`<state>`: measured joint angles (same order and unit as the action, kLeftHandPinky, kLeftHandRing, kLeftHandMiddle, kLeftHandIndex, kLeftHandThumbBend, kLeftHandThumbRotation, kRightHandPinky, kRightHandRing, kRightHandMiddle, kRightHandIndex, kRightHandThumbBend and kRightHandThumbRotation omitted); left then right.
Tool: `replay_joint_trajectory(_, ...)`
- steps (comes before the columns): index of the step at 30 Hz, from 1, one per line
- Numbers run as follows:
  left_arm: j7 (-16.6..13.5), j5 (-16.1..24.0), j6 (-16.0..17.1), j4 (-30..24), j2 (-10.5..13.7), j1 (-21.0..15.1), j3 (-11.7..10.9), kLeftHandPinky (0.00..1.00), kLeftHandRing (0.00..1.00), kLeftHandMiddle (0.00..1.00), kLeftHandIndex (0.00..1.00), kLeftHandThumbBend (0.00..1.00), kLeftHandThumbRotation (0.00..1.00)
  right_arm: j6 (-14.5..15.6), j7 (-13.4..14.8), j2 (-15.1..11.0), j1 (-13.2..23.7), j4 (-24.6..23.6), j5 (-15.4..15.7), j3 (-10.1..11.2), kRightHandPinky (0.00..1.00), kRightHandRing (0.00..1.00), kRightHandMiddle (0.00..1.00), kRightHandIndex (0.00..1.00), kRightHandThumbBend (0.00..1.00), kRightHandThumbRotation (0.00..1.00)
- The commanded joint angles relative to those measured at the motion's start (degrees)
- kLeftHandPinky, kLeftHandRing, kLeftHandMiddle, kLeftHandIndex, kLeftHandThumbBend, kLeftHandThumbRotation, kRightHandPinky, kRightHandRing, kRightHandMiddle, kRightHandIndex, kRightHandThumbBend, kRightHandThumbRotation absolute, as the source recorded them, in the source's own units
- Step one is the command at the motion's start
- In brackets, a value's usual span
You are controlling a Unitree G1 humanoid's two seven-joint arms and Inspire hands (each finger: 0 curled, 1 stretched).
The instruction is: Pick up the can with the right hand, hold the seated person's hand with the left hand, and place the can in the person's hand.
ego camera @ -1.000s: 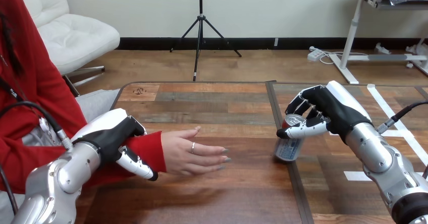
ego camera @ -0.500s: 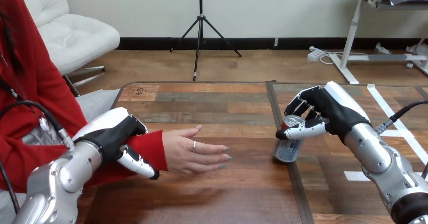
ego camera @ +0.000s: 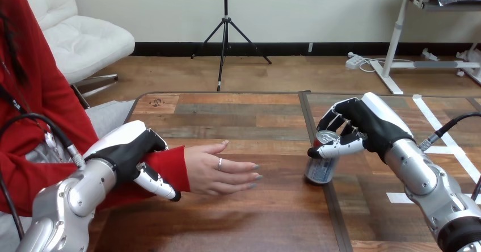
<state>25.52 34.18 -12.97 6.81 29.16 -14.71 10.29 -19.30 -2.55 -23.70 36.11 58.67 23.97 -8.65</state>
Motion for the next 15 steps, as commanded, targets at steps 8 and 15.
replay_joint_trajectory(8,-7.8,-4.7,7.7,-9.7,-6.0,-25.2,-3.2,0.18,0.25,0.34,0.34,0.67,0.0,-1.9,2.0,2.3,21.8,-9.0,-0.7,0.9,0.3,0.34,0.42,0.45,0.68,0.0)
replay_joint_trajectory(15,-8.5,-4.2,7.9,-9.3,-6.5,-24.9,-2.8,0.19,0.26,0.34,0.34,0.68,0.0,-0.6,1.6,2.9,22.4,-10.3,-0.4,1.0,0.3,0.34,0.42,0.46,0.66,0.0)
